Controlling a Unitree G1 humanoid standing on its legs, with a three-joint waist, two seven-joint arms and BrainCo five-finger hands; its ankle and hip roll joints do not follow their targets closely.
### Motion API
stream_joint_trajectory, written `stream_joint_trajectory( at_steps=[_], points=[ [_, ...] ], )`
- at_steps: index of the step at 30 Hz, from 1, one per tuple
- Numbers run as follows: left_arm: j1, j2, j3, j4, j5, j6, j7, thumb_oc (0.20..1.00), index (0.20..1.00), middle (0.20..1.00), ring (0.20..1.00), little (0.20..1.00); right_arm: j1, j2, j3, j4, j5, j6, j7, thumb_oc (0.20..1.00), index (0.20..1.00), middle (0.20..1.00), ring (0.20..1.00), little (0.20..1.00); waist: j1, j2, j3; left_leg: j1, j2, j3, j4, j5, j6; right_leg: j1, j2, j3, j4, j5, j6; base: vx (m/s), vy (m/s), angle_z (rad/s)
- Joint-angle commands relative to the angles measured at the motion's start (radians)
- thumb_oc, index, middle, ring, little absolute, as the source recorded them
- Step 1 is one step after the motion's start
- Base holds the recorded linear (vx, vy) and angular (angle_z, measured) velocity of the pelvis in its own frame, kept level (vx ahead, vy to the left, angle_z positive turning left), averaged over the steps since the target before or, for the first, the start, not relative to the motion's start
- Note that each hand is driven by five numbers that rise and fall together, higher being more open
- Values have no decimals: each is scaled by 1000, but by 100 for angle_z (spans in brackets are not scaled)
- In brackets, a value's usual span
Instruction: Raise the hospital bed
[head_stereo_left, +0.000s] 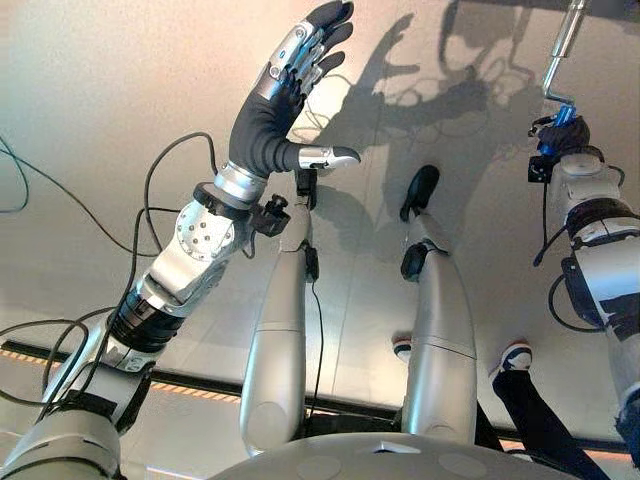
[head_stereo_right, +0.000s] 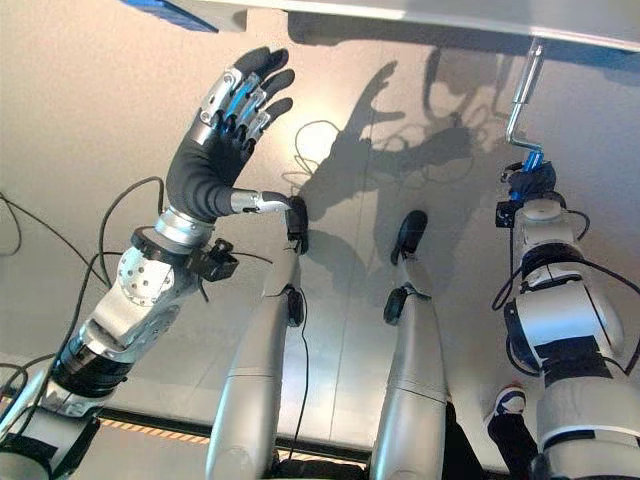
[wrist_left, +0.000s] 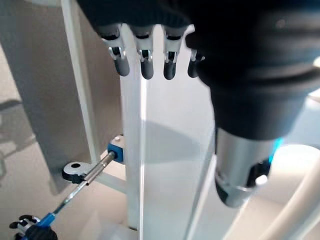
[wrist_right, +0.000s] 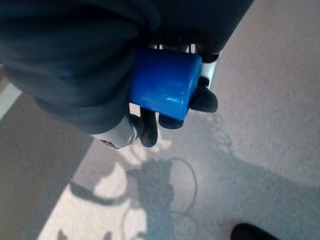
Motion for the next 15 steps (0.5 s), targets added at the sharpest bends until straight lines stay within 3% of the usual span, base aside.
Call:
stream_joint_trajectory(
  at_steps=[1,3,4,5,6,7,8,10,14,15],
  points=[
    [49,-42,16,-146,-3,-50,-18,1000,1000,1000,1000,1000,-14,0,202,-12,-223,25,27,200,200,200,200,200,4,103,-16,-4,24,-25,140,-149,-2,27,31,7,15,-15,87,-39,-34,0],
    [49,-46,25,-147,-2,-49,-11,1000,1000,1000,1000,1000,-43,25,217,-15,-246,28,25,200,200,200,200,200,5,105,-16,-37,25,-21,133,-118,4,-4,28,-5,8,11,79,0,0,0],
    [56,-49,18,-145,-3,-48,-7,1000,1000,1000,1000,1000,-47,42,239,-20,-274,29,25,200,200,200,200,200,9,107,-16,-12,20,-30,136,-146,-2,16,28,6,23,-18,88,0,0,0],
    [47,-49,23,-146,-2,-50,-5,1000,1000,1000,1000,1000,-69,53,261,-29,-300,27,25,200,200,200,200,200,10,111,-16,-44,21,-23,128,-114,5,-15,26,-5,17,11,80,65,-15,1],
    [55,-51,18,-145,-3,-49,-5,1000,1000,1000,1000,1000,-59,56,263,-27,-300,28,26,200,200,200,200,200,9,110,-16,-17,19,-31,134,-144,-1,8,26,4,30,-19,89,-42,-11,3],
    [48,-49,24,-148,-5,-53,-4,1000,1000,1000,1000,1000,-91,78,293,-41,-339,28,25,200,200,200,200,200,13,114,-16,-49,20,-26,128,-112,5,-21,25,-5,22,9,80,59,1,4],
    [57,-51,19,-147,-5,-53,-4,1000,1000,1000,1000,1000,-81,80,294,-39,-338,28,27,200,200,200,200,200,13,114,-16,-21,17,-33,134,-142,-1,2,25,5,35,-21,89,7,-5,6],
    [52,-54,27,-144,-5,-55,5,1000,1000,1000,1000,1000,-113,114,345,-65,-417,28,18,200,200,200,200,200,20,117,-16,-51,17,-28,126,-109,6,-25,23,-7,27,9,80,-24,-4,5],
    [57,-62,28,-143,-9,-64,5,1000,1000,1000,1000,1000,-132,214,417,-160,-495,4,13,200,200,200,200,200,26,118,-16,-30,8,-38,138,-137,-1,-4,22,-1,44,-21,87,11,-4,-2],
    [52,-60,41,-148,-8,-68,6,1000,1000,1000,1000,1000,-146,232,431,-206,-497,-6,11,200,200,200,200,200,23,113,-16,-56,10,-33,131,-105,5,-24,23,-12,29,10,76,-61,-2,-5]
  ],
)
